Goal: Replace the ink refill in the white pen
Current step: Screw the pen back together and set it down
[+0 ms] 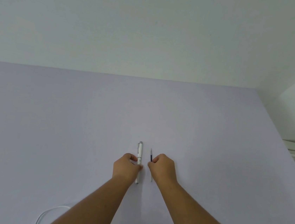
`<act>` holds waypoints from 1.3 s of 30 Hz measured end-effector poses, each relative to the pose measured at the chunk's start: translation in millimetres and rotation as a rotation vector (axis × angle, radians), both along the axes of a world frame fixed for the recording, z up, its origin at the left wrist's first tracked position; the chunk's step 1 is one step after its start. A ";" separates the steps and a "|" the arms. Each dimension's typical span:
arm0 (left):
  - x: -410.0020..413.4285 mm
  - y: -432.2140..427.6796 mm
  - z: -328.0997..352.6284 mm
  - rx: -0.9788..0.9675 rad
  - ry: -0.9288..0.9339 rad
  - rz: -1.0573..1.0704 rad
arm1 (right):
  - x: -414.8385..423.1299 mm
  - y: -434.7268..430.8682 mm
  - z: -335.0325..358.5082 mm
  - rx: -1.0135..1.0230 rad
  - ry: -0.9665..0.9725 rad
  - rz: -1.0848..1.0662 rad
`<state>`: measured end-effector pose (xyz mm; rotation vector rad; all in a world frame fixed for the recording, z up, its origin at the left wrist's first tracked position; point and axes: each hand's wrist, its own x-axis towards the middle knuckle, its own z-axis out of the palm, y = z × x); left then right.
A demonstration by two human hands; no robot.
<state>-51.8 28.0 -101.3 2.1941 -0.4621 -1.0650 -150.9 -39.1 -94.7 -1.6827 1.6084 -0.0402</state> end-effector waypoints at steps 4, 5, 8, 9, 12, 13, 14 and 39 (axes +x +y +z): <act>1.0 1.3 0.2 -0.008 0.001 -0.002 | -1.2 0.0 -2.0 -0.001 0.000 -0.007; 1.2 1.3 0.3 -0.007 0.001 -0.003 | -1.6 0.0 -2.3 -0.002 -0.001 -0.010; 1.6 1.6 0.5 -0.003 0.005 -0.004 | -2.2 1.1 -2.8 -0.002 0.006 -0.013; 1.8 1.7 0.4 -0.003 0.005 -0.005 | -2.0 1.3 -3.1 -0.001 0.009 -0.013; 2.2 2.4 0.3 -0.006 -0.005 -0.016 | -1.6 2.1 -3.9 0.000 0.020 -0.001; 2.4 2.6 0.4 -0.008 -0.008 -0.019 | -1.5 2.4 -4.4 -0.002 0.019 0.000; 2.5 2.8 0.7 -0.007 -0.010 -0.023 | -1.6 2.4 -4.8 -0.003 0.015 0.000; 3.9 4.1 0.9 0.005 0.003 -0.033 | -3.8 3.5 -9.9 -0.029 -0.029 -0.044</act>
